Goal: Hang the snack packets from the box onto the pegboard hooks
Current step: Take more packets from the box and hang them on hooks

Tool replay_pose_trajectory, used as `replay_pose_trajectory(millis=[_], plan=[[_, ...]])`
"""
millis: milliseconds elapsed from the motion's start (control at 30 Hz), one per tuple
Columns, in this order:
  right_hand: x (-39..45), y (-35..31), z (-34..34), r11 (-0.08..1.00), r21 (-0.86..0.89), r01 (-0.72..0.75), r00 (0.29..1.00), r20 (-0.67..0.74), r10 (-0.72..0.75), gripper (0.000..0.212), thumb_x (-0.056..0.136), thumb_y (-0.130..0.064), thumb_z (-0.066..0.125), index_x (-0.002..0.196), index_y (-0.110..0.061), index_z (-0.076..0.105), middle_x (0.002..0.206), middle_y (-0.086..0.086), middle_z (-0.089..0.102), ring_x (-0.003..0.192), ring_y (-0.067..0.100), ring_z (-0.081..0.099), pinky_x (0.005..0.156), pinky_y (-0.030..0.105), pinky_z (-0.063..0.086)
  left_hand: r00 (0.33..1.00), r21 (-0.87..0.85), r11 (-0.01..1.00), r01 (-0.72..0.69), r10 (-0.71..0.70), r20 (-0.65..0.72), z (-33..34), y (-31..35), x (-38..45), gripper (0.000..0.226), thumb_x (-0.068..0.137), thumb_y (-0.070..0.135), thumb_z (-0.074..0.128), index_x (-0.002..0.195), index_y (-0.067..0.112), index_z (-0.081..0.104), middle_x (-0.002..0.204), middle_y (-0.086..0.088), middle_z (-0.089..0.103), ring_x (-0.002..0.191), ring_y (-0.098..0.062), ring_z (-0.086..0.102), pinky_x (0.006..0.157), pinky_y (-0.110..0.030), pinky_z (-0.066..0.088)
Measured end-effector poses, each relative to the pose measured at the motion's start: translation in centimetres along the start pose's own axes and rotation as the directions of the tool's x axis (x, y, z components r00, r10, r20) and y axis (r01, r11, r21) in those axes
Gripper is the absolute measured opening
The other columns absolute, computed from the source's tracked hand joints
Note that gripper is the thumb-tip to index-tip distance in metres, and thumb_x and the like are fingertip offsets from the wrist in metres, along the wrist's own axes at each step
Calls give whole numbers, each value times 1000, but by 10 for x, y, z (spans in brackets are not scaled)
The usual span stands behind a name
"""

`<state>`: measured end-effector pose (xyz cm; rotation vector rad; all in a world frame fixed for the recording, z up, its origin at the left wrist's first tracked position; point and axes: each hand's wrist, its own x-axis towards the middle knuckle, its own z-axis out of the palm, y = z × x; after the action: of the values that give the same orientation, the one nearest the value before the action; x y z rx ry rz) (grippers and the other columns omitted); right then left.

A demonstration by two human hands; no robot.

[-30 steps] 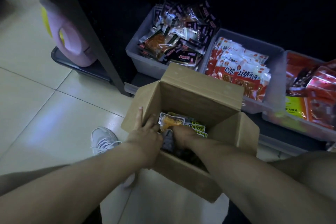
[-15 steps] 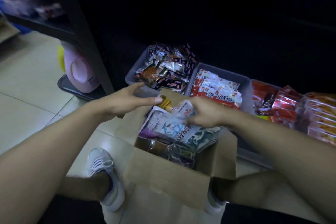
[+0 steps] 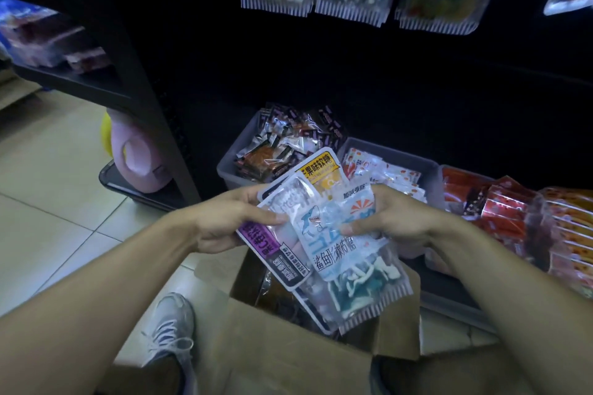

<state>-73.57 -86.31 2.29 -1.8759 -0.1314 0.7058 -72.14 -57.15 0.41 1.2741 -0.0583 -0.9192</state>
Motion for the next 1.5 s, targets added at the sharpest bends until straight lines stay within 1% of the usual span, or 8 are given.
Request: replay_pose_trajectory(millis=[133, 267, 600, 800, 900, 1100, 1400, 1500], plan=[[1, 1, -7, 983, 179, -43, 998, 45, 35, 15, 86, 11, 72, 87, -2, 66, 61, 1, 71, 56, 6, 68, 55, 20, 56, 1000, -49, 999, 10, -11, -22, -7, 1, 1, 37, 86, -5, 75, 114, 18, 83, 125, -20, 76, 99, -26, 80, 95, -40, 62], [2, 0, -25, 960, 267, -89, 996, -3, 93, 75, 71, -1, 85, 138, 6, 52, 122, 20, 74, 109, 34, 75, 92, 54, 61, 984, -107, 992, -62, 43, -172, -22, 1, -2, 41, 82, 3, 74, 120, 17, 80, 127, -17, 76, 99, -25, 80, 85, -36, 67], [1, -2, -24, 777, 627, 59, 992, -121, 22, 61, 38, -18, 106, 94, -8, 82, 105, 17, 79, 90, 29, 79, 74, 44, 66, 926, -244, 964, -103, 4, -377, -9, -32, 11, 38, 105, -5, 51, 134, 14, 67, 118, -17, 79, 91, -29, 81, 72, -41, 68], [18, 1, 27, 644, 759, 96, 892, -352, 283, 85, 62, -5, 84, 140, -1, 50, 117, 22, 75, 102, 38, 76, 78, 58, 63, 961, -429, 895, -124, 0, -277, 21, -26, 11, 41, 107, 31, 44, 122, 11, 76, 132, -21, 73, 108, -36, 76, 94, -52, 59], [18, 5, 38, 597, 790, 136, 871, -382, 308, 101, 59, -5, 88, 149, -4, 41, 123, 23, 72, 105, 40, 75, 70, 53, 64, 984, -332, 939, -90, 33, -173, 22, -29, 8, 63, 93, 60, 59, 135, 15, 71, 140, -18, 70, 123, -37, 71, 102, -55, 54], [11, -1, 50, 553, 785, 278, 832, -485, 269, 68, 73, -2, 83, 136, -1, 55, 110, 17, 78, 97, 32, 78, 67, 45, 64, 987, -329, 940, -89, 39, -154, 24, -41, 13, 106, 25, 30, 112, 119, 8, 68, 113, -23, 79, 96, -36, 80, 75, -49, 67], [9, -8, 68, 622, 626, 470, 661, -717, 221, 31, 93, -10, 77, 122, -10, 66, 110, 6, 80, 100, 27, 78, 92, 52, 61, 989, -408, 912, -42, -21, -148, 40, -39, 14, 43, 92, 44, 59, 105, 12, 85, 126, -21, 75, 111, -37, 72, 108, -57, 50], [9, -10, 71, 558, 687, 466, 669, -686, 285, 70, 79, -30, 87, 138, -10, 57, 126, 10, 74, 115, 35, 72, 95, 57, 58, 997, -398, 917, 15, -42, -60, 45, -42, 11, 39, 90, 41, 58, 92, 13, 85, 112, -19, 76, 100, -34, 73, 100, -52, 53]])
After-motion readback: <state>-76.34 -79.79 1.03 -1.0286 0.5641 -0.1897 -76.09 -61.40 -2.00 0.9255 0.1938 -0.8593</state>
